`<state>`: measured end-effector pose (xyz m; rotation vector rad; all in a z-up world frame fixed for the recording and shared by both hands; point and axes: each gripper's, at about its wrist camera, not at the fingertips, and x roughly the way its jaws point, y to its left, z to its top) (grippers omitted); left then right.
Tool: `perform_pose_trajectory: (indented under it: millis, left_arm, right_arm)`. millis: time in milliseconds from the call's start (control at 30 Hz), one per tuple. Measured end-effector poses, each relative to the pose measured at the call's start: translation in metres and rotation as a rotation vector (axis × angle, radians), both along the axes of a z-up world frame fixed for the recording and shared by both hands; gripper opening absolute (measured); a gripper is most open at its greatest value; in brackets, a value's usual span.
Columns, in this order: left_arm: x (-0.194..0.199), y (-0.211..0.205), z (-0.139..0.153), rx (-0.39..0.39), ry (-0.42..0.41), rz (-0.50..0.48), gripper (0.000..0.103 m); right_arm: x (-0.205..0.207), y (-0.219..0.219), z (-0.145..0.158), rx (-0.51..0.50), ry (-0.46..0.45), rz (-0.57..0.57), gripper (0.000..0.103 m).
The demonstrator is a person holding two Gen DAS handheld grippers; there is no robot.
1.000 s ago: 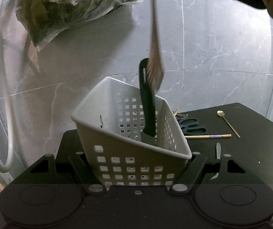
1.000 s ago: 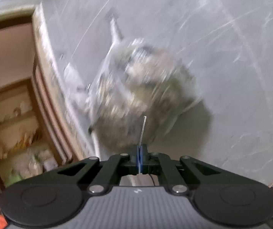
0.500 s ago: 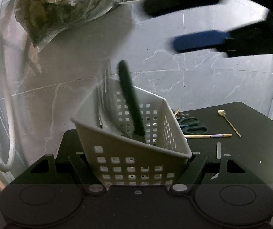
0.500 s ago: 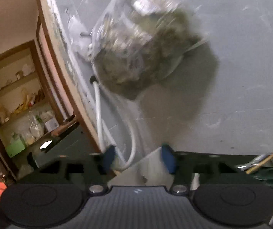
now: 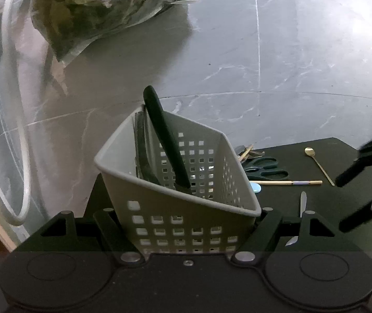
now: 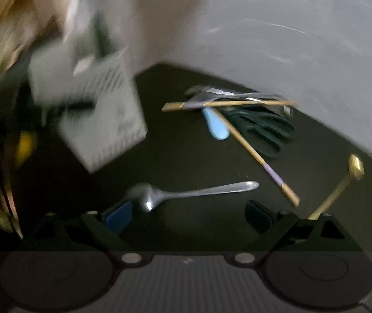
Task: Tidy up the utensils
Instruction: 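Grasp the silver spoon on the table with the right tool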
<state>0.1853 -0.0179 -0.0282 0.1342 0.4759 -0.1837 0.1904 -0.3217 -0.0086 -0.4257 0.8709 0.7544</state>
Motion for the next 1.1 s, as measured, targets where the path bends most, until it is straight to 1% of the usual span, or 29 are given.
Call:
perform_pose_trajectory:
  millis: [33,67,167,233,300,333,400,433,467,500,533,567,600,633,667,733,800,833,867,900,967,1100]
  left_arm:
    - [0.000,-0.001,0.000,0.000,0.000,0.005,0.077]
    - [0.000,-0.001,0.000,0.001,0.001,0.010,0.077]
    - [0.001,-0.004,0.001,0.000,0.001,0.029,0.077]
    - [0.001,-0.005,0.001,0.000,0.000,0.044,0.077]
    - [0.002,-0.007,0.001,0.000,0.000,0.054,0.077]
    - [0.002,-0.008,0.001,0.001,0.000,0.058,0.077]
    - [0.002,-0.010,0.001,0.005,0.000,0.065,0.077]
    - [0.002,-0.011,0.001,0.007,-0.001,0.068,0.077]
    - [0.002,-0.011,0.001,0.007,-0.002,0.072,0.077]
    - [0.002,-0.012,0.001,0.008,-0.003,0.076,0.077]
    - [0.001,-0.013,0.001,0.008,-0.004,0.078,0.077]
    - [0.001,-0.013,0.000,0.007,-0.004,0.080,0.077]
    - [0.001,-0.013,0.000,0.006,-0.004,0.082,0.077]
    - [0.001,-0.012,0.000,0.006,-0.005,0.081,0.077]
    - [0.001,-0.012,0.000,0.006,-0.005,0.080,0.077]
    - [0.001,-0.011,0.000,0.006,-0.004,0.078,0.077]
    - [0.001,-0.010,0.000,0.006,-0.004,0.075,0.077]
    - [0.001,-0.009,0.000,0.005,-0.004,0.072,0.077]
    - [0.001,-0.009,0.000,0.004,-0.003,0.070,0.077]
    - [0.001,-0.008,0.000,0.004,-0.003,0.066,0.077]
    - [0.002,-0.008,0.000,0.003,-0.003,0.061,0.077]
    - [0.004,-0.005,-0.001,0.003,-0.002,0.034,0.077]
  right_arm:
    - [0.005,0.004,-0.001,-0.042,-0.005,0.076,0.097]
    - [0.009,0.008,-0.001,-0.061,-0.003,0.144,0.097]
    - [0.019,0.021,0.002,-0.090,0.018,0.372,0.097]
    - [0.023,0.037,-0.002,-0.142,0.034,0.528,0.094]
    - [0.026,0.055,-0.010,-0.201,0.076,0.672,0.089]
    - [0.026,0.063,-0.015,-0.233,0.094,0.731,0.087]
    - [0.024,0.075,-0.025,-0.289,0.111,0.827,0.078]
    - [0.024,0.079,-0.028,-0.309,0.116,0.859,0.076]
    - [0.023,0.082,-0.029,-0.314,0.104,0.890,0.074]
    - [0.023,0.084,-0.029,-0.315,0.099,0.911,0.070]
    - [0.024,0.087,-0.028,-0.316,0.100,0.921,0.068]
    - [0.025,0.089,-0.027,-0.316,0.101,0.926,0.059]
    - [0.026,0.090,-0.026,-0.318,0.093,0.927,0.047]
    - [0.026,0.092,-0.025,-0.322,0.082,0.930,0.041]
    - [0.024,0.092,-0.025,-0.326,0.071,0.935,0.038]
    - [0.019,0.090,-0.025,-0.326,0.054,0.936,0.037]
    - [0.011,0.086,-0.025,-0.316,0.034,0.922,0.029]
    - [0.008,0.083,-0.025,-0.307,0.031,0.905,0.027]
    - [0.005,0.079,-0.025,-0.296,0.023,0.872,0.023]
    - [0.003,0.076,-0.025,-0.286,0.013,0.839,0.013]
    - [0.000,0.066,-0.025,-0.263,-0.008,0.752,0.005]
    - [-0.015,0.048,-0.029,-0.201,-0.019,0.588,0.004]
